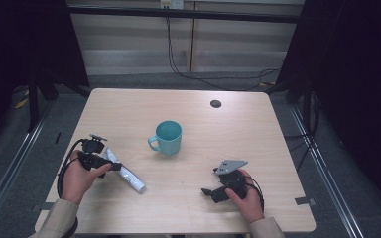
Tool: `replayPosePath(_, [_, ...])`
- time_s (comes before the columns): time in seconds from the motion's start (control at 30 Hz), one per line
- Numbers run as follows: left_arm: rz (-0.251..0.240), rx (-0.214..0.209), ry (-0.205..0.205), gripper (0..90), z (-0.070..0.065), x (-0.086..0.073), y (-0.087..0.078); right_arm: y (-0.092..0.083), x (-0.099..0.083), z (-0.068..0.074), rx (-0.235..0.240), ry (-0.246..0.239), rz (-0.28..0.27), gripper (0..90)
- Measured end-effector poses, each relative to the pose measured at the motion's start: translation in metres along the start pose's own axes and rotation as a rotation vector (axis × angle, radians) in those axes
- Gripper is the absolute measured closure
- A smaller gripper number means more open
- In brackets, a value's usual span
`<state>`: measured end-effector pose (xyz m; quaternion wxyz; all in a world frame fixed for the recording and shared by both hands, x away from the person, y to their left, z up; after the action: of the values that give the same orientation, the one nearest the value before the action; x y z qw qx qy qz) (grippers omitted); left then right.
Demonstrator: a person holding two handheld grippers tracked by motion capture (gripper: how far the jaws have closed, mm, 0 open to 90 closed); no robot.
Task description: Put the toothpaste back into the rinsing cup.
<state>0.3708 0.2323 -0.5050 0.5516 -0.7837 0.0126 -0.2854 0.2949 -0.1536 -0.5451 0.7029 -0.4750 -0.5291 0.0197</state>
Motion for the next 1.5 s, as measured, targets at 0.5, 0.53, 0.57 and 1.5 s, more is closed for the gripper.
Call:
replayPosePath(0.5, [-0.003,0.006,-0.011,17.3,-0.006,0.006,0.009,0.0,0.0,0.0,0.0,-0.001,0.0,12.4])
replayPosePath(0.53, [-0.003,0.007,-0.013,17.3,-0.006,0.006,0.01,0.0,0.0,0.0,0.0,-0.001,0.0,12.4])
replayPosePath(0.57, [-0.005,0.008,-0.013,17.3,-0.005,0.006,0.01,0.0,0.0,0.0,0.001,-0.003,-0.001,12.4])
replayPosePath(1.5, [0.018,0.039,-0.028,19.7,0.002,0.014,0.019,0.0,0.0,0.0,0.002,-0.003,0.0,12.4])
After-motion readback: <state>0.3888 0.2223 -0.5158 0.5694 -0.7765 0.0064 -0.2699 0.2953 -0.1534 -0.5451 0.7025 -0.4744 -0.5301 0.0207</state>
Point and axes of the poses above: each handheld gripper's, and its own axes: y roughly forward along the jaws, x roughly out of its top, z roughly to its left, the point moved 5 cm from there along y, roughly forward along the jaws, and after that the axes turned 4 degrees about -x, right-handed, at the moved point
